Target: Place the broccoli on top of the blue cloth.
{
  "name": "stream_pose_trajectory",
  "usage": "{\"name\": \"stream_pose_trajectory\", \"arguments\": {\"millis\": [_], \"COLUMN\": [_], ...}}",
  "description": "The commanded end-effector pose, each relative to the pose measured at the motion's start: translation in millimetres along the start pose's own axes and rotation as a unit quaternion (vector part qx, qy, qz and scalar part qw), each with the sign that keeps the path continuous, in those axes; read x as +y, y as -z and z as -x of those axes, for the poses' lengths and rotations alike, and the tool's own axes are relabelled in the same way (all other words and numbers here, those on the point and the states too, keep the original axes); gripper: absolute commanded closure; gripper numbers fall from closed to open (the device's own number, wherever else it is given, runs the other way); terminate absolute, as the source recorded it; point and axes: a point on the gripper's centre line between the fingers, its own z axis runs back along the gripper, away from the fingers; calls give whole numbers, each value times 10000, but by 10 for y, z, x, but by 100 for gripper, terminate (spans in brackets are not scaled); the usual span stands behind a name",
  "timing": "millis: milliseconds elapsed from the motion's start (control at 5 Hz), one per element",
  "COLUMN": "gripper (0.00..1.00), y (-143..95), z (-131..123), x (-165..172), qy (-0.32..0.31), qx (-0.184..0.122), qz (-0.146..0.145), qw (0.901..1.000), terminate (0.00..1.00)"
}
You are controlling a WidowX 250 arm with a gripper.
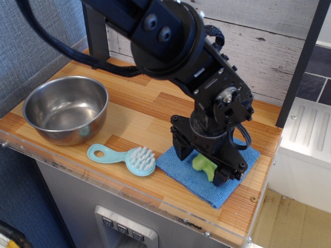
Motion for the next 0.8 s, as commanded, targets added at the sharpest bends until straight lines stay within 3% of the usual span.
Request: {"name": "stream_pose_trajectory", "arguments": {"millis": [0, 400, 600], "gripper": [0, 0, 0], "y": [-254, -788, -976], "z": [-165, -418, -466], "x": [6, 30, 60], "qy": [99, 118, -5], "qx": [-409, -1187, -1643], "qz": [134, 179, 409], "qw": [9990, 9927, 9856], "terminate": [0, 0, 0]}}
